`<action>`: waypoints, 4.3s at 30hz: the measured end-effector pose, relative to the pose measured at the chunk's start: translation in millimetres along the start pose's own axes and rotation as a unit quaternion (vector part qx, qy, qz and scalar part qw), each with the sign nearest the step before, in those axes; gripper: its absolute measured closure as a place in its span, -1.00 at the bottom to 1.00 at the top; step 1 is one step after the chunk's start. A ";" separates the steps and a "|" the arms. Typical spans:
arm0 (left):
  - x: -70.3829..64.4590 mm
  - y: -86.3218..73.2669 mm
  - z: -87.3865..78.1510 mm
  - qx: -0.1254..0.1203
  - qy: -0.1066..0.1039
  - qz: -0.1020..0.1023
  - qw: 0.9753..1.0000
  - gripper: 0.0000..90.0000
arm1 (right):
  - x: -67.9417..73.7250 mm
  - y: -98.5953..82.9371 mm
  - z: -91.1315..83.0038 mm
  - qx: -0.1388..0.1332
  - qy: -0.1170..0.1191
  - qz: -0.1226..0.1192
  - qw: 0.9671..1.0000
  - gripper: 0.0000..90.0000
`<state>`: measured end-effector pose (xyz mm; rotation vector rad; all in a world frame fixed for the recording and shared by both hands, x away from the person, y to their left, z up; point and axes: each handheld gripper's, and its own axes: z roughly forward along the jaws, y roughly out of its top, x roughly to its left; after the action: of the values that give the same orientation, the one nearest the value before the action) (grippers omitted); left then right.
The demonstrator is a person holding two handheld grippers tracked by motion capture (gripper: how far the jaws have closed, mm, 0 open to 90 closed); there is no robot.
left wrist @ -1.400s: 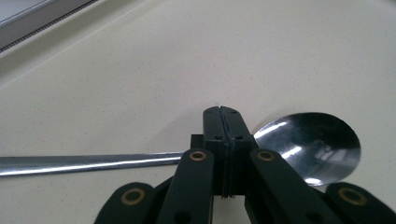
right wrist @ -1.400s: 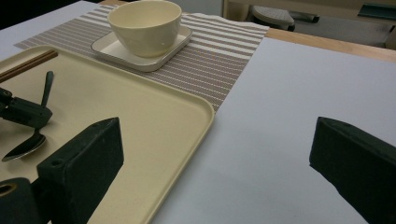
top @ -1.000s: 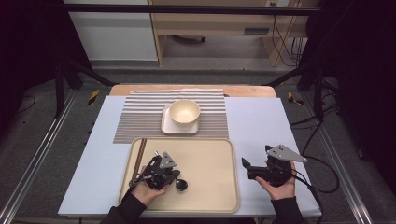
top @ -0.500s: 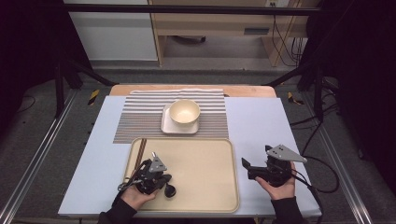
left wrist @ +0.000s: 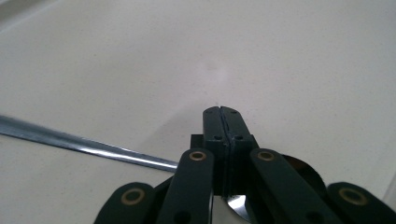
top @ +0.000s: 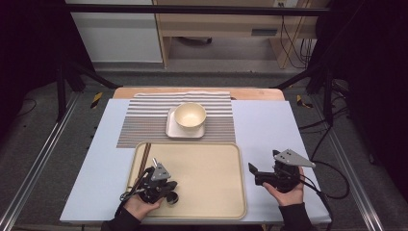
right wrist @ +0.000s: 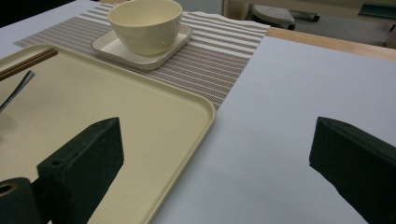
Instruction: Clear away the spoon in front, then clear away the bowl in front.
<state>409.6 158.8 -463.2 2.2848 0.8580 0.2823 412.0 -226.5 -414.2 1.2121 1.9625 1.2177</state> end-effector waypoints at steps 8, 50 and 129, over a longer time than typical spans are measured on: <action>1.7 -8.1 -4.0 0.014 -0.005 -0.002 1.000 0.98 | -0.2 0.1 -0.2 -0.001 -0.001 0.000 1.000 -0.93; 36.8 -30.9 -25.3 0.004 0.065 -0.034 0.997 0.99 | 0.8 -0.4 1.3 0.001 0.001 0.000 1.000 -0.92; 86.2 96.7 -25.2 -0.187 0.121 -0.086 0.971 -0.37 | -8.4 0.3 -4.3 -0.002 -0.021 0.008 1.000 -0.96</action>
<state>513.5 173.8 -383.1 1.8385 1.0221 0.5989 412.6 -235.7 -412.2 1.2437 1.9216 1.1947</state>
